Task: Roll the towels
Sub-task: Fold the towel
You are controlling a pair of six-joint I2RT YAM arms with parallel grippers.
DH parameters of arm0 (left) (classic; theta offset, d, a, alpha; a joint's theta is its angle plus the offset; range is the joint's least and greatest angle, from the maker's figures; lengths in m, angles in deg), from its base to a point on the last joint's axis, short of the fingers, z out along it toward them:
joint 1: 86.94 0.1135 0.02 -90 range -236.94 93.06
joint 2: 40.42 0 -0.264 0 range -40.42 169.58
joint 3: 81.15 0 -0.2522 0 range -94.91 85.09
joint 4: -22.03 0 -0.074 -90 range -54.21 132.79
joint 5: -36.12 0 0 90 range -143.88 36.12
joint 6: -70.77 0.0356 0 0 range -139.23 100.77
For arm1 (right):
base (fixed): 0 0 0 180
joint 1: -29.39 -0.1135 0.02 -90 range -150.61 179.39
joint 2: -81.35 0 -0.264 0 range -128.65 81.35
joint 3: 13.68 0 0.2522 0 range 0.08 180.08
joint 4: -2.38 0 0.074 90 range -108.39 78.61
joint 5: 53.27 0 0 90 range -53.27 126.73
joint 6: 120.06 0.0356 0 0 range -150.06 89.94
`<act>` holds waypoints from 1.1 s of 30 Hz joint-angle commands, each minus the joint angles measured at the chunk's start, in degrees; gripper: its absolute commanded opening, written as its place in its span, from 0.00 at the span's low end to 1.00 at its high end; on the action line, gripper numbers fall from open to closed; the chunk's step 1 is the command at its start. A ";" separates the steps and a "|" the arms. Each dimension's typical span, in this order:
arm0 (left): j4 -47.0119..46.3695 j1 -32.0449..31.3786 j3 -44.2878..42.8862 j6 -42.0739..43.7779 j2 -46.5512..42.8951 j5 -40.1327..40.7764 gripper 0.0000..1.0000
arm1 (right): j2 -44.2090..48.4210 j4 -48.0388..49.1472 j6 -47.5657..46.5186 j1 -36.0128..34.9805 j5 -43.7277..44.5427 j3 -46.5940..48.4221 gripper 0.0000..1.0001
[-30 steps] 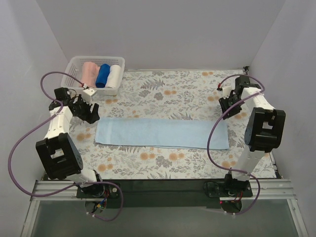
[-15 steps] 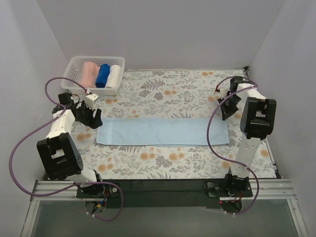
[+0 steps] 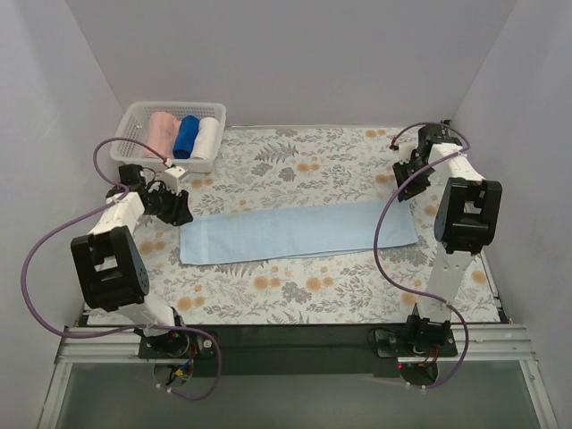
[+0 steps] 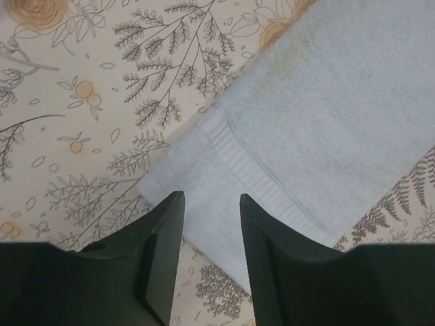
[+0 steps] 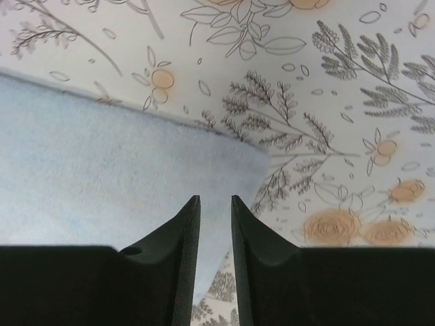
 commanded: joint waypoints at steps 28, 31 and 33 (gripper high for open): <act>-2.92 -1.25 -3.86 -5.91 4.10 -0.89 0.60 | 5.99 -1.24 5.44 5.79 -7.54 -15.10 0.54; -2.92 -1.34 -4.04 -6.08 3.92 -0.89 0.61 | 5.82 0.61 6.32 4.91 -6.30 -16.77 0.52; -3.00 -1.25 -4.13 -6.26 3.74 -0.89 0.61 | 5.64 1.84 6.67 4.12 -5.69 -17.82 0.51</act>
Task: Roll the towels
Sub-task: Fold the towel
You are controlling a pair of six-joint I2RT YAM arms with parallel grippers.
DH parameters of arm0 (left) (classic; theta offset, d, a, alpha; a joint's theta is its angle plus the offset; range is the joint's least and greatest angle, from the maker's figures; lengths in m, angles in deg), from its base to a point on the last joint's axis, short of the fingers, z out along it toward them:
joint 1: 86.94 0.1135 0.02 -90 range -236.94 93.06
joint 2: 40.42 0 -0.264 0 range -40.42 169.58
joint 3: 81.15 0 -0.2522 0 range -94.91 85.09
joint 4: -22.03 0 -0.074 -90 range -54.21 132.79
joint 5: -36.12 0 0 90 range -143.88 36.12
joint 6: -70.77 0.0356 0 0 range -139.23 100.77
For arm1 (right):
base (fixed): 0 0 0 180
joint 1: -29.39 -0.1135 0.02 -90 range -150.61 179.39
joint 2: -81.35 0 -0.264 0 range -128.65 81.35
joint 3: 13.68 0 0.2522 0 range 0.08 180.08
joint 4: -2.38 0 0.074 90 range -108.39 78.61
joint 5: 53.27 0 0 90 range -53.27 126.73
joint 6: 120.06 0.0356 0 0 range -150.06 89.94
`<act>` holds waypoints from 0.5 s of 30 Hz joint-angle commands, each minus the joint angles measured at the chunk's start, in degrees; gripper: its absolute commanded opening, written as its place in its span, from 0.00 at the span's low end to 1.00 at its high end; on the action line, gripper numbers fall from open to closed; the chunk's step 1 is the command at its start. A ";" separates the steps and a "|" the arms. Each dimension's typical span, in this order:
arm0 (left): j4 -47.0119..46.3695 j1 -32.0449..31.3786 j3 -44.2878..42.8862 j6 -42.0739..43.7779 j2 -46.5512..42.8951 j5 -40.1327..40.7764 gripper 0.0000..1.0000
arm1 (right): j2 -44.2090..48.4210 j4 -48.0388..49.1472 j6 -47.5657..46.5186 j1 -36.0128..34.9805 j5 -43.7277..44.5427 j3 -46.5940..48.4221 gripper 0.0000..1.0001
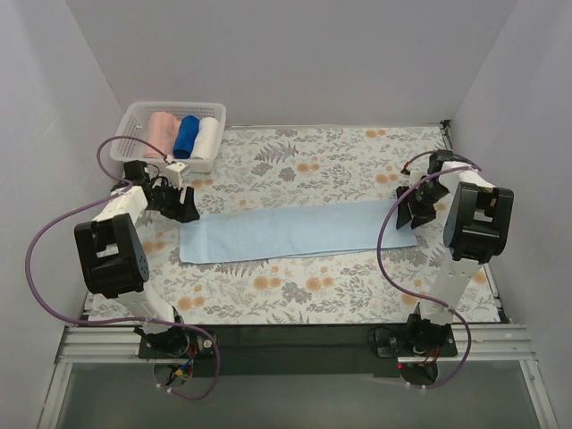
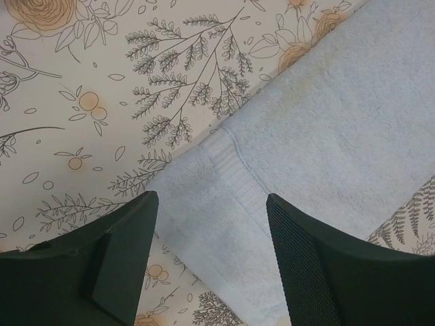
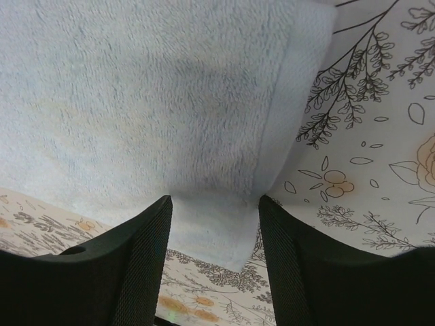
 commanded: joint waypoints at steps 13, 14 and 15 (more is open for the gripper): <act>1.66 0.13 -2.04 1.11 -3.47 -0.61 0.63 | 1.36 4.02 1.54 -2.45 3.62 -2.21 0.01; 1.92 0.04 -2.30 1.37 -3.47 -0.69 0.63 | 1.71 3.49 1.10 -1.23 4.14 -1.68 0.01; 2.10 0.13 -2.39 1.55 -3.56 -0.69 0.63 | 2.24 3.22 0.57 -0.34 4.50 -1.24 0.01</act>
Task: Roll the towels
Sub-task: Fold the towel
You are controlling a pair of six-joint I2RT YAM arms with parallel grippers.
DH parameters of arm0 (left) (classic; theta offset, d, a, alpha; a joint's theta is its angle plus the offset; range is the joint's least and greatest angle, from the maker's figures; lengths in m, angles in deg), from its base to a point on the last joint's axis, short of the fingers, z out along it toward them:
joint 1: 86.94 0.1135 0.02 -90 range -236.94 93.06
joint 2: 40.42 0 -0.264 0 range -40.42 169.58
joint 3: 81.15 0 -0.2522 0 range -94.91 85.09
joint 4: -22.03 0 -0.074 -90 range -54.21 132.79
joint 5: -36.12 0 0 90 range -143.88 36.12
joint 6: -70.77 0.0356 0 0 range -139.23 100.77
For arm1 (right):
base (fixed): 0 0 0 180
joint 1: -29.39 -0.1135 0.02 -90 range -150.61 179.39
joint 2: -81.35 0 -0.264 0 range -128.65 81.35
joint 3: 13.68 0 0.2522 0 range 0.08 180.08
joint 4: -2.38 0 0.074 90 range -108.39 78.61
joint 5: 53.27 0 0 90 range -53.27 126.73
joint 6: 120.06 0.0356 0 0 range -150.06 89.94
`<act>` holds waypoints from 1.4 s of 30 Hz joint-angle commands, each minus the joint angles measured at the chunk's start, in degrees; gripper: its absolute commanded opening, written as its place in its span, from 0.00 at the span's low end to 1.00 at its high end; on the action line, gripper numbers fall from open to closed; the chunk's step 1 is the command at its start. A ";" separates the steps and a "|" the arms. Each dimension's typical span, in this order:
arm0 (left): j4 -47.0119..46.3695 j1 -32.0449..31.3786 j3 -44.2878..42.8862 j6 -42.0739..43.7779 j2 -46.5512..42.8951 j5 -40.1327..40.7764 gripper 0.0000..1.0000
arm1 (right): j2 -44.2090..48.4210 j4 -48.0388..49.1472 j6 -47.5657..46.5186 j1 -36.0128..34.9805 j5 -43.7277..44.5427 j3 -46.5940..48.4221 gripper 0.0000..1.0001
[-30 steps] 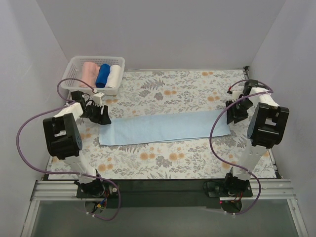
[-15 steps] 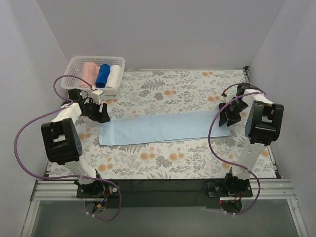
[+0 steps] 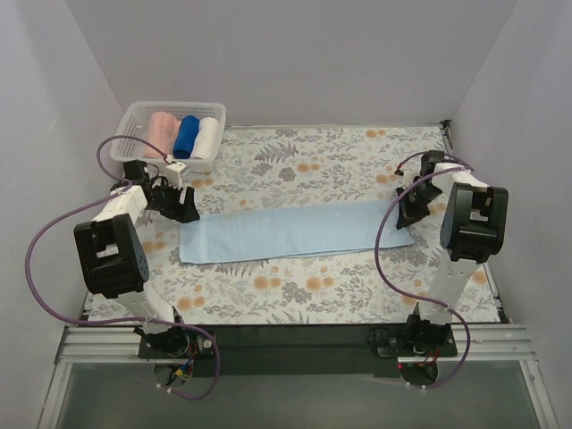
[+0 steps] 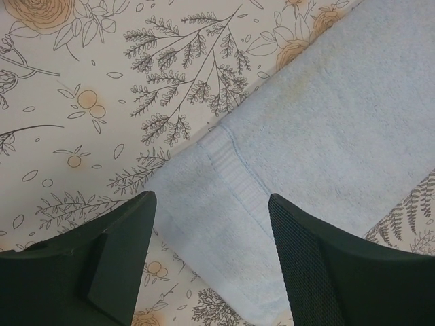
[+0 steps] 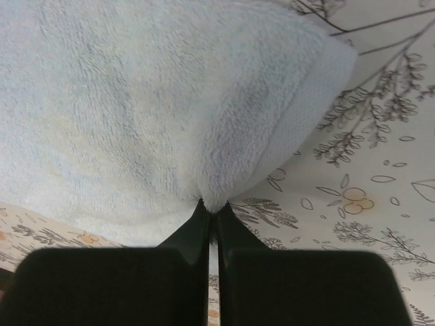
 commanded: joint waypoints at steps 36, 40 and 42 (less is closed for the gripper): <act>9.78 0.04 -6.66 -1.72 1.06 -2.41 0.98 | 2.03 -6.44 -0.04 -20.25 -26.56 5.19 0.01; 8.46 0.04 -5.43 -2.60 -0.35 -2.14 0.98 | 0.98 -4.68 1.90 -23.06 -26.21 5.19 0.01; 7.93 0.13 -5.16 -2.95 -0.35 -1.80 0.98 | 0.36 -3.54 3.13 -23.94 -26.03 5.80 0.01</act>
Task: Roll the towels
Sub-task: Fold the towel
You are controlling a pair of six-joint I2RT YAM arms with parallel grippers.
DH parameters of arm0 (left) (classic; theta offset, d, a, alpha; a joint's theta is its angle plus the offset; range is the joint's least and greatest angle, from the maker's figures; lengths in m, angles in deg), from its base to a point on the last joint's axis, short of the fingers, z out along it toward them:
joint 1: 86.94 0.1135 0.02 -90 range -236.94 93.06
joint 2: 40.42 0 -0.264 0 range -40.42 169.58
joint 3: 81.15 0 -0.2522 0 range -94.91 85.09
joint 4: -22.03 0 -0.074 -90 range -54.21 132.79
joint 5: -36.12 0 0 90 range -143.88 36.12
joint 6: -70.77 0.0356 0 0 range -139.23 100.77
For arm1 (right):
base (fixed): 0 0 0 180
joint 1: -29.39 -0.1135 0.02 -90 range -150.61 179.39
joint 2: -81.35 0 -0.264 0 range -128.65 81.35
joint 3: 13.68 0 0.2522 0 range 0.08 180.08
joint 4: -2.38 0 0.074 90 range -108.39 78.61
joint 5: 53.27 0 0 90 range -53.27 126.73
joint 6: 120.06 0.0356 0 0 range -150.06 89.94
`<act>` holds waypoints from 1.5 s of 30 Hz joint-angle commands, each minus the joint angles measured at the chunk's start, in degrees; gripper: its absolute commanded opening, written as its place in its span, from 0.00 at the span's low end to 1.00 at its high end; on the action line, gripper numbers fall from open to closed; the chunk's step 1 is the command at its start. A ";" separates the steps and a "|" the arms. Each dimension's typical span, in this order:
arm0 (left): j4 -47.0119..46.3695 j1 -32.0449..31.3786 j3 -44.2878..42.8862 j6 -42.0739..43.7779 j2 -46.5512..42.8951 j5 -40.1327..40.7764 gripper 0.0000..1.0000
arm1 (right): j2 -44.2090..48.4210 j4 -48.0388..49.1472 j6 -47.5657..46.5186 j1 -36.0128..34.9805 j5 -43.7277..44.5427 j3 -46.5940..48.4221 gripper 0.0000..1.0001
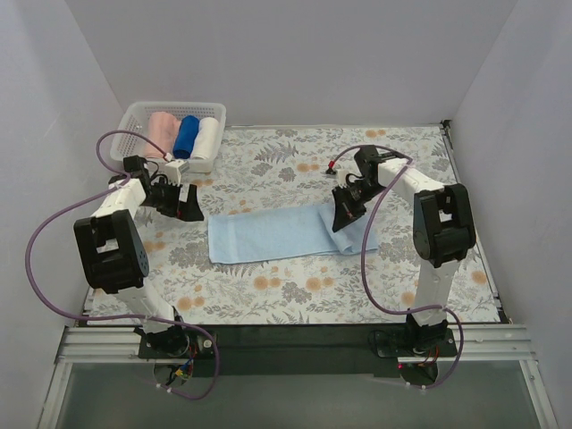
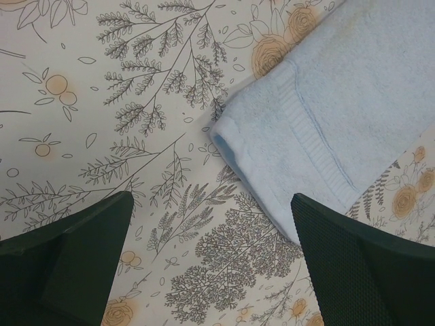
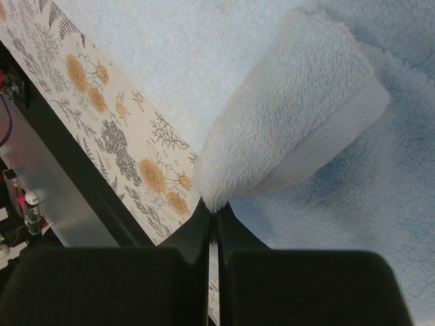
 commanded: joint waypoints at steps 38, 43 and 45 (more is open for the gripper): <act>-3.58 0.04 3.71 3.89 -8.48 -5.63 0.98 | -1.47 4.81 4.83 -5.27 -6.38 7.24 0.32; -2.97 -2.50 4.94 5.30 -11.74 -5.65 0.84 | 0.65 2.89 1.58 -1.49 -1.39 4.87 0.14; -1.57 -4.34 5.38 6.97 -11.66 -4.77 0.67 | 1.09 2.00 -1.93 0.27 2.74 3.47 0.12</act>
